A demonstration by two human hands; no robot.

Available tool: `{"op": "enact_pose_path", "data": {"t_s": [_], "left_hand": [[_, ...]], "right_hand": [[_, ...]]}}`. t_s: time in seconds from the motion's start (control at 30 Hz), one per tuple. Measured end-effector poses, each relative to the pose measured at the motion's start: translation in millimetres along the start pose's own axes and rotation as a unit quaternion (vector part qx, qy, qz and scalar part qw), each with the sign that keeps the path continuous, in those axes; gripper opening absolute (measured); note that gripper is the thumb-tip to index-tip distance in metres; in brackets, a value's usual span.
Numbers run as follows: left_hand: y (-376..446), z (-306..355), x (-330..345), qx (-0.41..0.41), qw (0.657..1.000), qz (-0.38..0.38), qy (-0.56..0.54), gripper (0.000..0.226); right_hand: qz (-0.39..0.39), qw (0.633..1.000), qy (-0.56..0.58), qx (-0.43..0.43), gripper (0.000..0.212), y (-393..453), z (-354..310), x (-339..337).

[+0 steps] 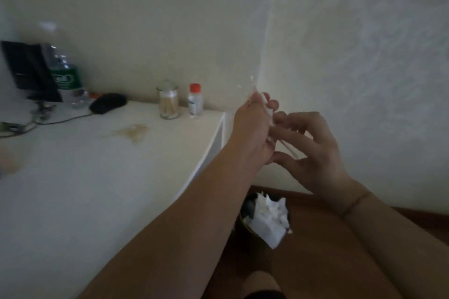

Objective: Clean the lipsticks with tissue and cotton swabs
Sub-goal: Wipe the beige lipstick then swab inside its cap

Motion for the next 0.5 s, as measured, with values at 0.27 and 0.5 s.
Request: {"op": "enact_pose_path", "data": {"t_s": [0.27,0.5], "left_hand": [[67.6,-140.2,-62.8,-0.086,0.992,0.048,0.082,0.032],[136.6,-270.5,-166.4,-0.215,0.949,0.202,0.110,0.031]], "right_hand": [[-0.143,0.984,0.026,0.100,0.012,-76.1,97.9,38.8],[-0.214,0.901,0.166,0.339,0.027,-209.5,191.1,158.7]]}}
Point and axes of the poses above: each hand's wrist, its own y-axis towards the middle knuckle, its own x-axis out of the palm, z = x × y, the point moved 9 cm from there along y, towards the middle knuckle, and after that the axes turned 5 degrees about -z, right-handed, at the moved point
